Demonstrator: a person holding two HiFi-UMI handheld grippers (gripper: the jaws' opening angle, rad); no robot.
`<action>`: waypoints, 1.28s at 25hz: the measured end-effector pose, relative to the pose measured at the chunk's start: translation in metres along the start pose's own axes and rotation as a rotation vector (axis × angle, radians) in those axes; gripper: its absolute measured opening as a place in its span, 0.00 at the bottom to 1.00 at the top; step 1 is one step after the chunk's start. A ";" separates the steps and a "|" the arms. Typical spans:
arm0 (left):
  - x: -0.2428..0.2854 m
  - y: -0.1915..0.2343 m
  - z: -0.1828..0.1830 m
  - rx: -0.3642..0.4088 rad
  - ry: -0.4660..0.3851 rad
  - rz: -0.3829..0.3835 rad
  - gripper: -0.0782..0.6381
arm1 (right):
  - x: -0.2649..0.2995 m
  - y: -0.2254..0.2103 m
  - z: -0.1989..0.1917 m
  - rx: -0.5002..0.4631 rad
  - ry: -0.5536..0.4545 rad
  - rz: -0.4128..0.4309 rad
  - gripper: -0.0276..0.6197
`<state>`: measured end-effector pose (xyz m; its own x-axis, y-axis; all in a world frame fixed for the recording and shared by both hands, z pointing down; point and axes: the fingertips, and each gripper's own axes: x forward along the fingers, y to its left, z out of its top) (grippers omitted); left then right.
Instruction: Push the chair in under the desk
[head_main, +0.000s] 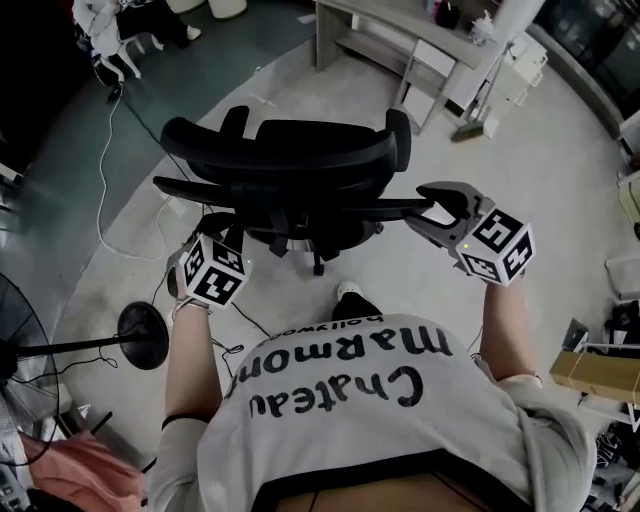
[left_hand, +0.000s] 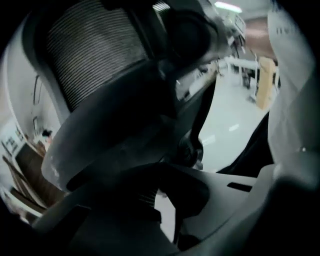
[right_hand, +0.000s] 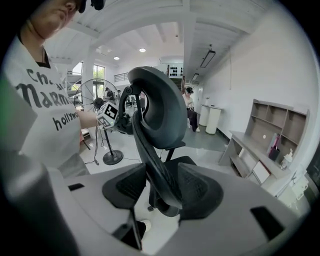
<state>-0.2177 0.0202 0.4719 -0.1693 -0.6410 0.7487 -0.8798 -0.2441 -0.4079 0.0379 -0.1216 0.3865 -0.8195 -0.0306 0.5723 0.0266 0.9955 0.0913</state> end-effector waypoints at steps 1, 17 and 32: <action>0.002 0.008 0.011 -0.088 -0.064 -0.015 0.13 | 0.003 -0.009 0.002 -0.003 0.002 0.008 0.36; -0.018 0.123 0.030 -0.519 -0.286 0.114 0.13 | 0.049 -0.134 0.028 -0.069 0.029 0.095 0.39; 0.023 0.258 -0.012 -0.281 -0.179 -0.032 0.13 | 0.132 -0.111 0.094 0.051 0.039 -0.015 0.39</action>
<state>-0.4537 -0.0488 0.3899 -0.0804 -0.7599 0.6450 -0.9757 -0.0722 -0.2067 -0.1271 -0.2280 0.3758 -0.7965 -0.0481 0.6027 -0.0154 0.9981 0.0594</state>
